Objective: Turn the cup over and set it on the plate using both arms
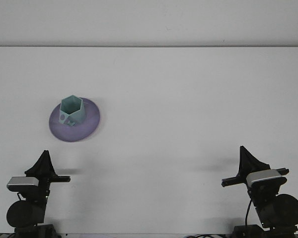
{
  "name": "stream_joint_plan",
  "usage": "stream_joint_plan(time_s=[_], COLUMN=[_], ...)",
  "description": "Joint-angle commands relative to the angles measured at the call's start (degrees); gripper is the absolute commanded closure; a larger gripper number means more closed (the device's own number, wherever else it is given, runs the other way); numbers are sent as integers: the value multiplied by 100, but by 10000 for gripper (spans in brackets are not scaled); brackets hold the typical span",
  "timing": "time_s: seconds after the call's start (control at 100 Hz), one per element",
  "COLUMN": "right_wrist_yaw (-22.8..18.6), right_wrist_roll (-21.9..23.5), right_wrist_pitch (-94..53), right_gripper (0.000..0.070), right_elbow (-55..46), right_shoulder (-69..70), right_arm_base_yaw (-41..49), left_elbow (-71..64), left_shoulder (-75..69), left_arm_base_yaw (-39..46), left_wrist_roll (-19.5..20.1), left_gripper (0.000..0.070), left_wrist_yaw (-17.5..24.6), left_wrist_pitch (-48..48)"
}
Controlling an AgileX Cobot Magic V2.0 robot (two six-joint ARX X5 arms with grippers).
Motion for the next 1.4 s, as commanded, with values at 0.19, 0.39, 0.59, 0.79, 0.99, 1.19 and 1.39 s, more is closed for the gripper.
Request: stream_joint_plan(time_s=[0.19,0.39,0.59,0.79,0.99,1.19,1.39], right_wrist_yaw=[24,24,22,22,44,131,251], right_wrist_roll=[17,17,15,15,-376,-1108,-1097], right_wrist_pitch=[74,72,74,74,133,802,1593], right_gripper=[688,688,688,688,688,688,688], right_elbow=[20,20,20,20,-4,-1274,-2492], right_shoulder=[13,13,13,13,-9,-647,-1217], right_arm_base_yaw=[2,2,2,2,-61,-291,-337], left_elbow=[-352,-350,-350,-350,-350,-348,-350], left_shoulder=[-9,2,2,2,2,2,2], left_arm_base_yaw=[-24,-24,-22,-22,-22,-22,-22], left_wrist_roll=[-240,-291,-291,-291,-291,-291,-291], left_gripper=[686,686,686,686,686,686,686], left_wrist_yaw=[90,81,81,81,81,81,81], left_wrist_pitch=[376,334,319,319,321,321,319])
